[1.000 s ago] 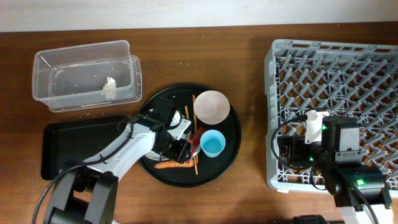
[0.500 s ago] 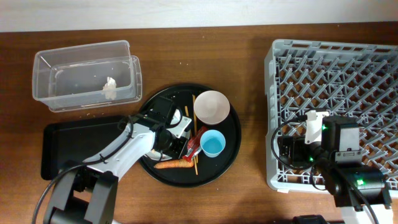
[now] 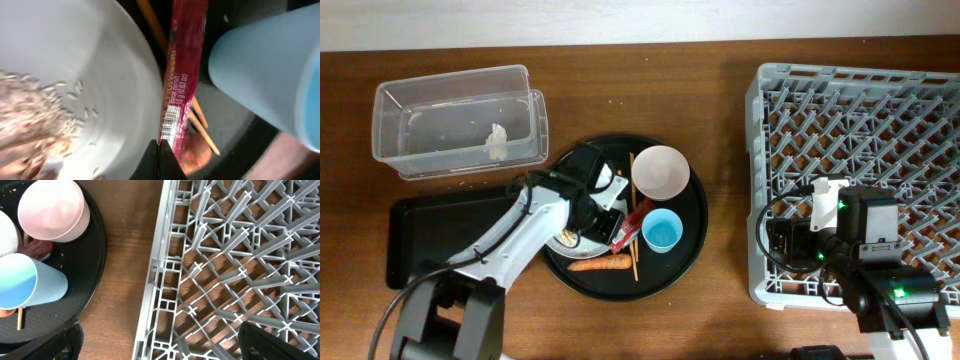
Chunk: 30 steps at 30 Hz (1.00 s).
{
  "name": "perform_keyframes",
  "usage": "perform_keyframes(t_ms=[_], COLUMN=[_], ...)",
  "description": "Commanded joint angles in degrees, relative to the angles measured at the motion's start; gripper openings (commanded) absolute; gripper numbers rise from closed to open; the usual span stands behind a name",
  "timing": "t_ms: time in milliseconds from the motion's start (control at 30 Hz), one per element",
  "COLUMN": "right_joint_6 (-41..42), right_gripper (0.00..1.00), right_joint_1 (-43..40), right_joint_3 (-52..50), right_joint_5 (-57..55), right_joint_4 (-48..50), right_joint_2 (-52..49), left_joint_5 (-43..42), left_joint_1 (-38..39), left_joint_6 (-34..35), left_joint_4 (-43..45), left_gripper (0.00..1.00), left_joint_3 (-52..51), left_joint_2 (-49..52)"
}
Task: Sort waste into correct bins and load items into the dishwasher rack
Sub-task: 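Move the red wrapper left and drop it into the clear bin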
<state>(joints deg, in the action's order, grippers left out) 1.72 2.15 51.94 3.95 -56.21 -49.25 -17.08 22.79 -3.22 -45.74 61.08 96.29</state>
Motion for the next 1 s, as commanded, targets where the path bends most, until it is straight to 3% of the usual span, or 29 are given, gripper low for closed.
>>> perform_keyframes(t_ms=[0,167,333,467,733,800,833,867,967], right_joint_6=[0.5,0.5,0.5,0.5,0.5,0.5,0.5,0.5,0.5], right_gripper=[0.98,0.98,0.98,0.98,0.98,0.98,0.98,0.98,0.98], right_joint_1=[0.4,0.4,0.4,0.4,0.4,0.4,0.4,0.4,0.4], right_joint_3=[1.0,1.0,1.0,1.0,1.0,1.0,1.0,1.0,1.0], right_joint_5=[0.1,0.1,0.1,0.1,0.1,0.1,0.1,0.1,0.1], right_joint_4=[0.0,0.0,0.0,0.1,0.0,0.0,0.0,0.0,0.0], right_joint_2=[0.0,0.0,0.0,0.0,0.0,0.0,0.0,0.0,0.0], left_joint_5=[0.6,1.2,7.0,12.6,16.1,16.1,16.1,16.0,15.5], left_joint_1=[-1.4,-7.3,-16.0,-23.2,-29.5,-30.1,-30.2,-30.2,-30.1], left_joint_6=[-0.1,-0.1,-0.1,0.0,0.0,-0.1,-0.1,-0.1,0.0], left_joint_4=[-3.1,-6.0,-4.8,3.7,14.5,17.2,18.1,19.0,19.9], left_gripper=[0.0,0.0,0.0,0.0,0.01,0.13,0.27,0.47,0.51], left_joint_3=[7.2,16.2,21.9,22.4,22.4,22.4,22.4,22.4,23.5], left_joint_2=[0.4,-0.8,-2.8,-2.7,5.0,7.0,7.4,7.4,6.2])
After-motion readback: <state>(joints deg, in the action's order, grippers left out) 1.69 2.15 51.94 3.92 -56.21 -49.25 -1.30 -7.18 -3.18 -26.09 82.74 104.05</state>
